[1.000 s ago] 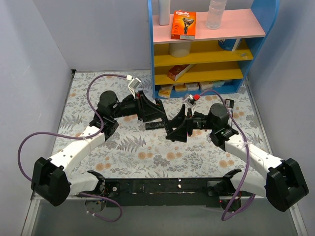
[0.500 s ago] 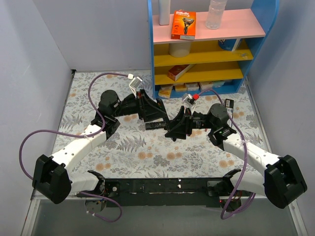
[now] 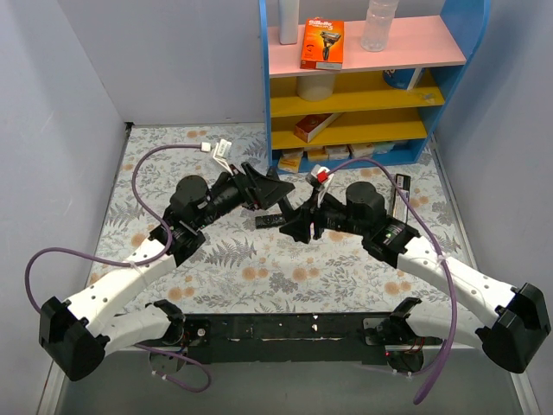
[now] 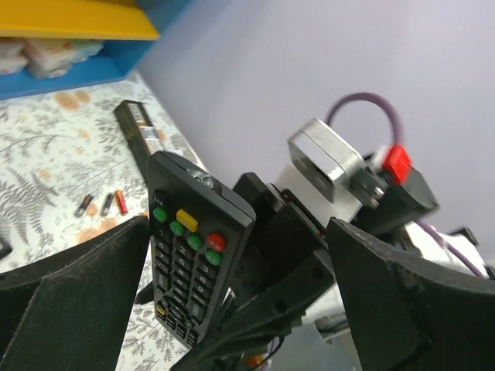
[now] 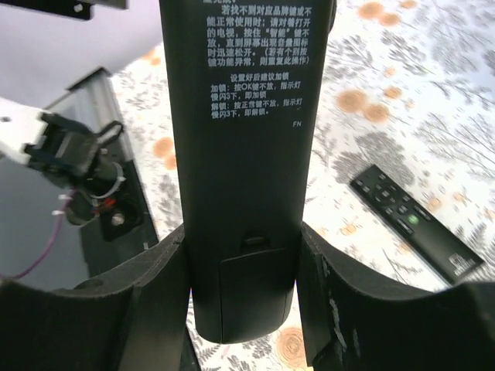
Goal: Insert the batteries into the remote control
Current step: Adjust the remote control.
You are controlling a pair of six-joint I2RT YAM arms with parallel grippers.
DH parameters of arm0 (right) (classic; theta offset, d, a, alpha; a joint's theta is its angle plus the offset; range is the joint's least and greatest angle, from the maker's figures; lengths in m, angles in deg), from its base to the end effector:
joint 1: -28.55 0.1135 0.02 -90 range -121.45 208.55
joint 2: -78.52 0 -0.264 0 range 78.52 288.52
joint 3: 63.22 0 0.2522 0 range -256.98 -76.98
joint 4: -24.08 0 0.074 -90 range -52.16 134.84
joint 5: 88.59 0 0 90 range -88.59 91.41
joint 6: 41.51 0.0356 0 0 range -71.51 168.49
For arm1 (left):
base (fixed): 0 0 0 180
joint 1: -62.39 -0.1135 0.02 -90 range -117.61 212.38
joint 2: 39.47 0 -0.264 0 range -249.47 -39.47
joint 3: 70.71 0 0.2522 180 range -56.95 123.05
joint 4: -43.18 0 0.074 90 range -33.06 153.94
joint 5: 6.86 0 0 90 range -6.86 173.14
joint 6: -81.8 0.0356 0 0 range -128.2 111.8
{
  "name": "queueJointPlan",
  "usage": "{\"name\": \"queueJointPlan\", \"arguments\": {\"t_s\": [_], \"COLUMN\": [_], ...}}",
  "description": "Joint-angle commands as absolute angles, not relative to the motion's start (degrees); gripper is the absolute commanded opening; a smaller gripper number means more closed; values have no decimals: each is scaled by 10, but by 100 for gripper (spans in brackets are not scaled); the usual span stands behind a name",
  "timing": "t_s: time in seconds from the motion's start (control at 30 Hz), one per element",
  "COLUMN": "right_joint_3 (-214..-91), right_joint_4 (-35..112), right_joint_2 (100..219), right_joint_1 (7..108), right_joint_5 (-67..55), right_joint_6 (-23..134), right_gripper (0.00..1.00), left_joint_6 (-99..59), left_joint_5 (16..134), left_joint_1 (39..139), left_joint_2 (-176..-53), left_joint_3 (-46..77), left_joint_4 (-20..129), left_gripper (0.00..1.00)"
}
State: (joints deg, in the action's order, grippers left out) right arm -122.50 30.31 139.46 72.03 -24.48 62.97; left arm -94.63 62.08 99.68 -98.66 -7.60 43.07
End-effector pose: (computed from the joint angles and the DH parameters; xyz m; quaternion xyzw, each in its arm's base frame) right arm 0.1699 0.1825 0.3224 -0.3265 0.6747 0.4579 0.4781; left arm 0.1859 -0.1576 0.3650 -0.1571 0.6652 -0.6930 0.2293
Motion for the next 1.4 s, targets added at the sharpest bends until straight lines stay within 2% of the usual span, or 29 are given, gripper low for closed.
{"name": "queueJointPlan", "arguments": {"t_s": [0.0,0.27,0.6,0.83,1.07,1.1,1.2,1.23,1.3,1.37], "right_joint_3": [-1266,-1284,-1280,-1279,-1281,-1284,-1287,-1290,-1294,-1302], "right_joint_4": [394,423,415,410,406,405,403,403,407,412], "right_joint_2": [1407,1425,1436,1437,1445,1445,1443,1443,1440,1434], "right_joint_1": [757,793,805,808,808,808,808,808,808,808], "right_joint_5": [-52,60,65,66,63,65,65,62,61,56], "right_joint_6": [588,602,609,620,632,633,634,634,629,621], "right_gripper": [8,8,8,8,9,10,22,34,45,62], "left_joint_6": [-974,-1001,-991,-985,-991,-993,-997,-995,-986,-978], "left_joint_5": [776,915,940,944,921,922,931,935,939,934], "left_joint_1": [1050,1115,1130,1133,1133,1133,1133,1132,1130,1121], "left_joint_2": [-997,-1034,-1091,-1108,-1118,-1117,-1110,-1105,-1097,-1083], "left_joint_3": [-78,-57,-50,-62,-72,-73,-82,-83,-86,-91], "left_joint_4": [507,585,573,532,514,514,512,514,519,514], "left_gripper": [98,98,82,62,31,20,0,0,0,0]}}
